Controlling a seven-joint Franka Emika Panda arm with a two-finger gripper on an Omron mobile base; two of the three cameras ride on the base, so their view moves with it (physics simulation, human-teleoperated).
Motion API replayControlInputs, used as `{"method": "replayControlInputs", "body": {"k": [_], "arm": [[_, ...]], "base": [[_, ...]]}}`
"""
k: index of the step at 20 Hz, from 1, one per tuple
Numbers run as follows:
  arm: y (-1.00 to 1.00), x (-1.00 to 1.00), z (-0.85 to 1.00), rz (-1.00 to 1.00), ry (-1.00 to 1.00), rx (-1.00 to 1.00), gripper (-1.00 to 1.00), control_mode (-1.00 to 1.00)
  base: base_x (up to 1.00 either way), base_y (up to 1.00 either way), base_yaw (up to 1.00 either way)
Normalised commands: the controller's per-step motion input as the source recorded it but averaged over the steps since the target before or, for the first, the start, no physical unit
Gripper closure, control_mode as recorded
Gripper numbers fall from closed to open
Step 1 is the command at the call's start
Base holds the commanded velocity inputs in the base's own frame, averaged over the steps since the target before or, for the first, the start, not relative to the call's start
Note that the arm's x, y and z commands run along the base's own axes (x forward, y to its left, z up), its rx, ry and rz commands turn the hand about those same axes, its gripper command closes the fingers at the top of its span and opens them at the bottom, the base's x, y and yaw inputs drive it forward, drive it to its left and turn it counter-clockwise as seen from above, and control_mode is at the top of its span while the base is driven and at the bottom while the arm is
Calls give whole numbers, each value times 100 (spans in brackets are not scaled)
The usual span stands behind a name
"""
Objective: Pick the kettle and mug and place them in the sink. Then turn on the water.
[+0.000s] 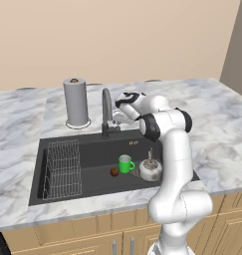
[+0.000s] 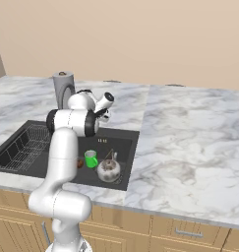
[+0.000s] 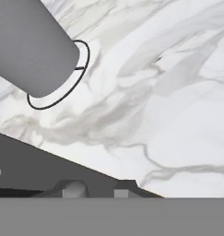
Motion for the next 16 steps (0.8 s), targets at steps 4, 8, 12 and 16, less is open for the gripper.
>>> {"method": "replayControlInputs", "body": {"k": [4,8,12,16], "arm": [[-30,-2,-71,-15,7,-8,100,-100],[-48,-16,-95,-23,0,-19,100,-100],[-68,-14,-81,-24,0,-14,100,-100],[-98,-1,-81,-16,12,-4,100,-100]], "base": [[0,0,0],[0,0,0],[0,0,0],[0,0,0]]}}
